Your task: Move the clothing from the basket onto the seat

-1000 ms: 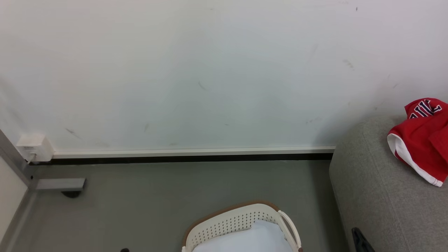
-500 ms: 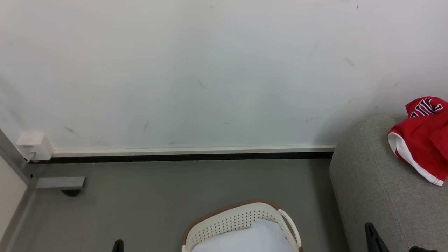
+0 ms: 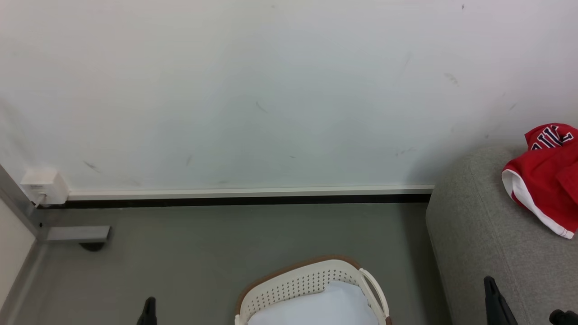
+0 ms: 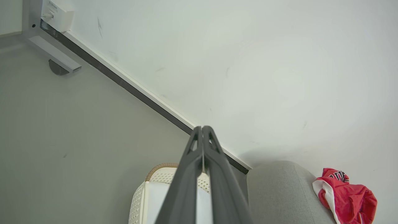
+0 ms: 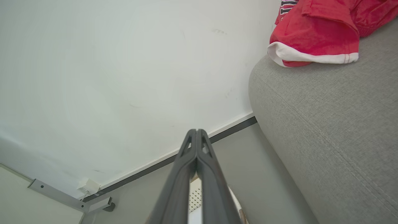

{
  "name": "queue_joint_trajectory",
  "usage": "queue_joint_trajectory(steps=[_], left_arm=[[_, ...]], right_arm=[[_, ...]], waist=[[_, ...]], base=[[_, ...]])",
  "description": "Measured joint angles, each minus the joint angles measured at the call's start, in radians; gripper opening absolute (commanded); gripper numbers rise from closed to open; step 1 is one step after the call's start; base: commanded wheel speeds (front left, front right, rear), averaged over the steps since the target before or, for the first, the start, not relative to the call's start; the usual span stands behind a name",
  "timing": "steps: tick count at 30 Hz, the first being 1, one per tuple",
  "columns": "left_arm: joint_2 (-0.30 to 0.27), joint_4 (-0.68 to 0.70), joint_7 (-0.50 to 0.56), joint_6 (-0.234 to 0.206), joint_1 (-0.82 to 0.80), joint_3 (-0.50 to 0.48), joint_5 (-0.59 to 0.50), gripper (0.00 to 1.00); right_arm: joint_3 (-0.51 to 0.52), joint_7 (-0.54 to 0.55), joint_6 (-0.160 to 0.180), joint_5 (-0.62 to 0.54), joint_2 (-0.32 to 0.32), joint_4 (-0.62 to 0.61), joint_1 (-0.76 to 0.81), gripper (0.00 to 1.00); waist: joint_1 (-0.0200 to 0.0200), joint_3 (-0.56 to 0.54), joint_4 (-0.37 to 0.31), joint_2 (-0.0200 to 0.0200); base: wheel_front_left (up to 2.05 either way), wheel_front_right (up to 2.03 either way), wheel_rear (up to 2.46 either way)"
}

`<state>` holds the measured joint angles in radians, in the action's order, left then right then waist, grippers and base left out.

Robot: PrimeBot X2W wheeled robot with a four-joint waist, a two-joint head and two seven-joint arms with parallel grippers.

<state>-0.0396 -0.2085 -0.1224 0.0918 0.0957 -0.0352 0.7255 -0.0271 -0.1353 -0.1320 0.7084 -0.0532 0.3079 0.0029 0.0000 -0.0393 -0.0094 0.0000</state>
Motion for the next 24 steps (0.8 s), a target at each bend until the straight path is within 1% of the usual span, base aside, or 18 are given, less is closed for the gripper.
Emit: queue_joint_trajectory(steps=[11,24], left_arm=[[-0.001,-0.006,0.042,0.005,-0.034,-0.015,0.147,0.00],[-0.001,-0.012,0.081,0.012,-0.068,-0.027,0.302,0.00]], right_arm=[[0.018,0.038,0.000,0.156,-0.002,-0.012,-0.016,0.00],[0.038,0.077,0.000,0.311,-0.004,-0.021,-0.032,0.00]], waist=[[0.0000,0.005,0.001,0.0001],[0.0000,0.011,0.002,0.0000]], base=[[0.00,0.00,0.00],[0.00,0.00,0.00]])
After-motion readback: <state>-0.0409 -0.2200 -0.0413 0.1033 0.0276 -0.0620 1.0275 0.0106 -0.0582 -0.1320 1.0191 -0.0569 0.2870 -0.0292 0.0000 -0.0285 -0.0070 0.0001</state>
